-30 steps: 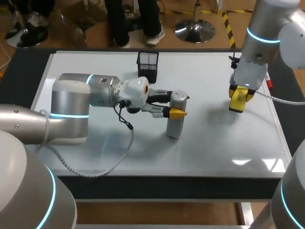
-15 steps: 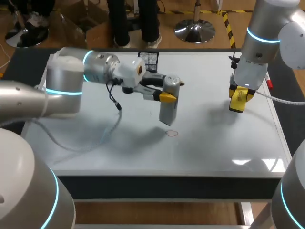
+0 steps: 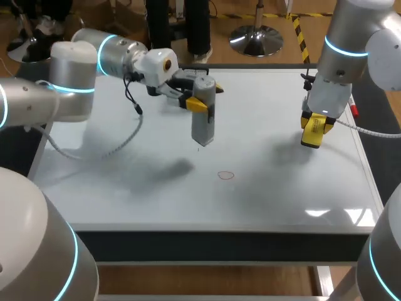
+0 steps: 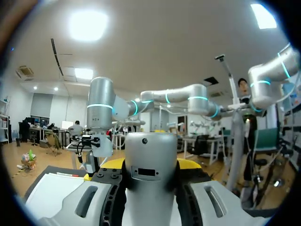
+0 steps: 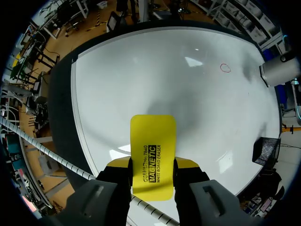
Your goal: Pick up the inspection probe, press it on each red-marked spot on the whiteboard one by one, put down the probe, pick up the eraser, and wipe off all the red marks.
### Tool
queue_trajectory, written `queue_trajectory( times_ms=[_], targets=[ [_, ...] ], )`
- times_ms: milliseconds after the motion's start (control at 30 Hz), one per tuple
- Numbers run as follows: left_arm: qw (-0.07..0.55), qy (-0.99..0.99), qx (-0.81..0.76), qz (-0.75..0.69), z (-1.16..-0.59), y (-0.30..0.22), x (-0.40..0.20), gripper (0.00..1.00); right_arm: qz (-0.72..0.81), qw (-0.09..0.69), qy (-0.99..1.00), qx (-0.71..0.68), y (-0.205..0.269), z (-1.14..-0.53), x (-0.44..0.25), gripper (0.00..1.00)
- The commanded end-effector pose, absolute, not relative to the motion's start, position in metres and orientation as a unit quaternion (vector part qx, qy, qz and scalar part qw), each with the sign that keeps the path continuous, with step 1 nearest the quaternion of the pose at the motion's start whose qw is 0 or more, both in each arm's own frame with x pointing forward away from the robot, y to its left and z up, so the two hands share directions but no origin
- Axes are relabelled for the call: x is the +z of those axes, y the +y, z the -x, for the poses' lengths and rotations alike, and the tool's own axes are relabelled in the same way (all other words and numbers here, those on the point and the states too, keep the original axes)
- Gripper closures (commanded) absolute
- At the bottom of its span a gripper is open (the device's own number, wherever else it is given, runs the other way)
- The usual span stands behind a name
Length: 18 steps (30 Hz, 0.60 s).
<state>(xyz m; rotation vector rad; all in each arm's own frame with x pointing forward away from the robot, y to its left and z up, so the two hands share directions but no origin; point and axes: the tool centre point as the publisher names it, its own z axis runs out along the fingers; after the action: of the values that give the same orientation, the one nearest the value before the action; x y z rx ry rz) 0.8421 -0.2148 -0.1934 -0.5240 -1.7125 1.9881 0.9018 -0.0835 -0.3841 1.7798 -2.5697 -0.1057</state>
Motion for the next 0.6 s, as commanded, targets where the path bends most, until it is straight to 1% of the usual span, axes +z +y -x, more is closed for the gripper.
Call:
queue_trajectory(
  times_ms=[33,600],
  targets=[
    [0.284,-0.607,0.701,0.245,-0.859,-0.2,-0.19,1.0,-0.57,0.008,-0.821,-0.032,-0.084,-0.902,-0.383,1.0],
    [0.314,-0.606,0.674,0.283,-0.901,-0.151,-0.199,1.0,-0.57,0.008,-0.821,-0.032,-0.084,-0.902,-0.383,1.0]
  ],
)
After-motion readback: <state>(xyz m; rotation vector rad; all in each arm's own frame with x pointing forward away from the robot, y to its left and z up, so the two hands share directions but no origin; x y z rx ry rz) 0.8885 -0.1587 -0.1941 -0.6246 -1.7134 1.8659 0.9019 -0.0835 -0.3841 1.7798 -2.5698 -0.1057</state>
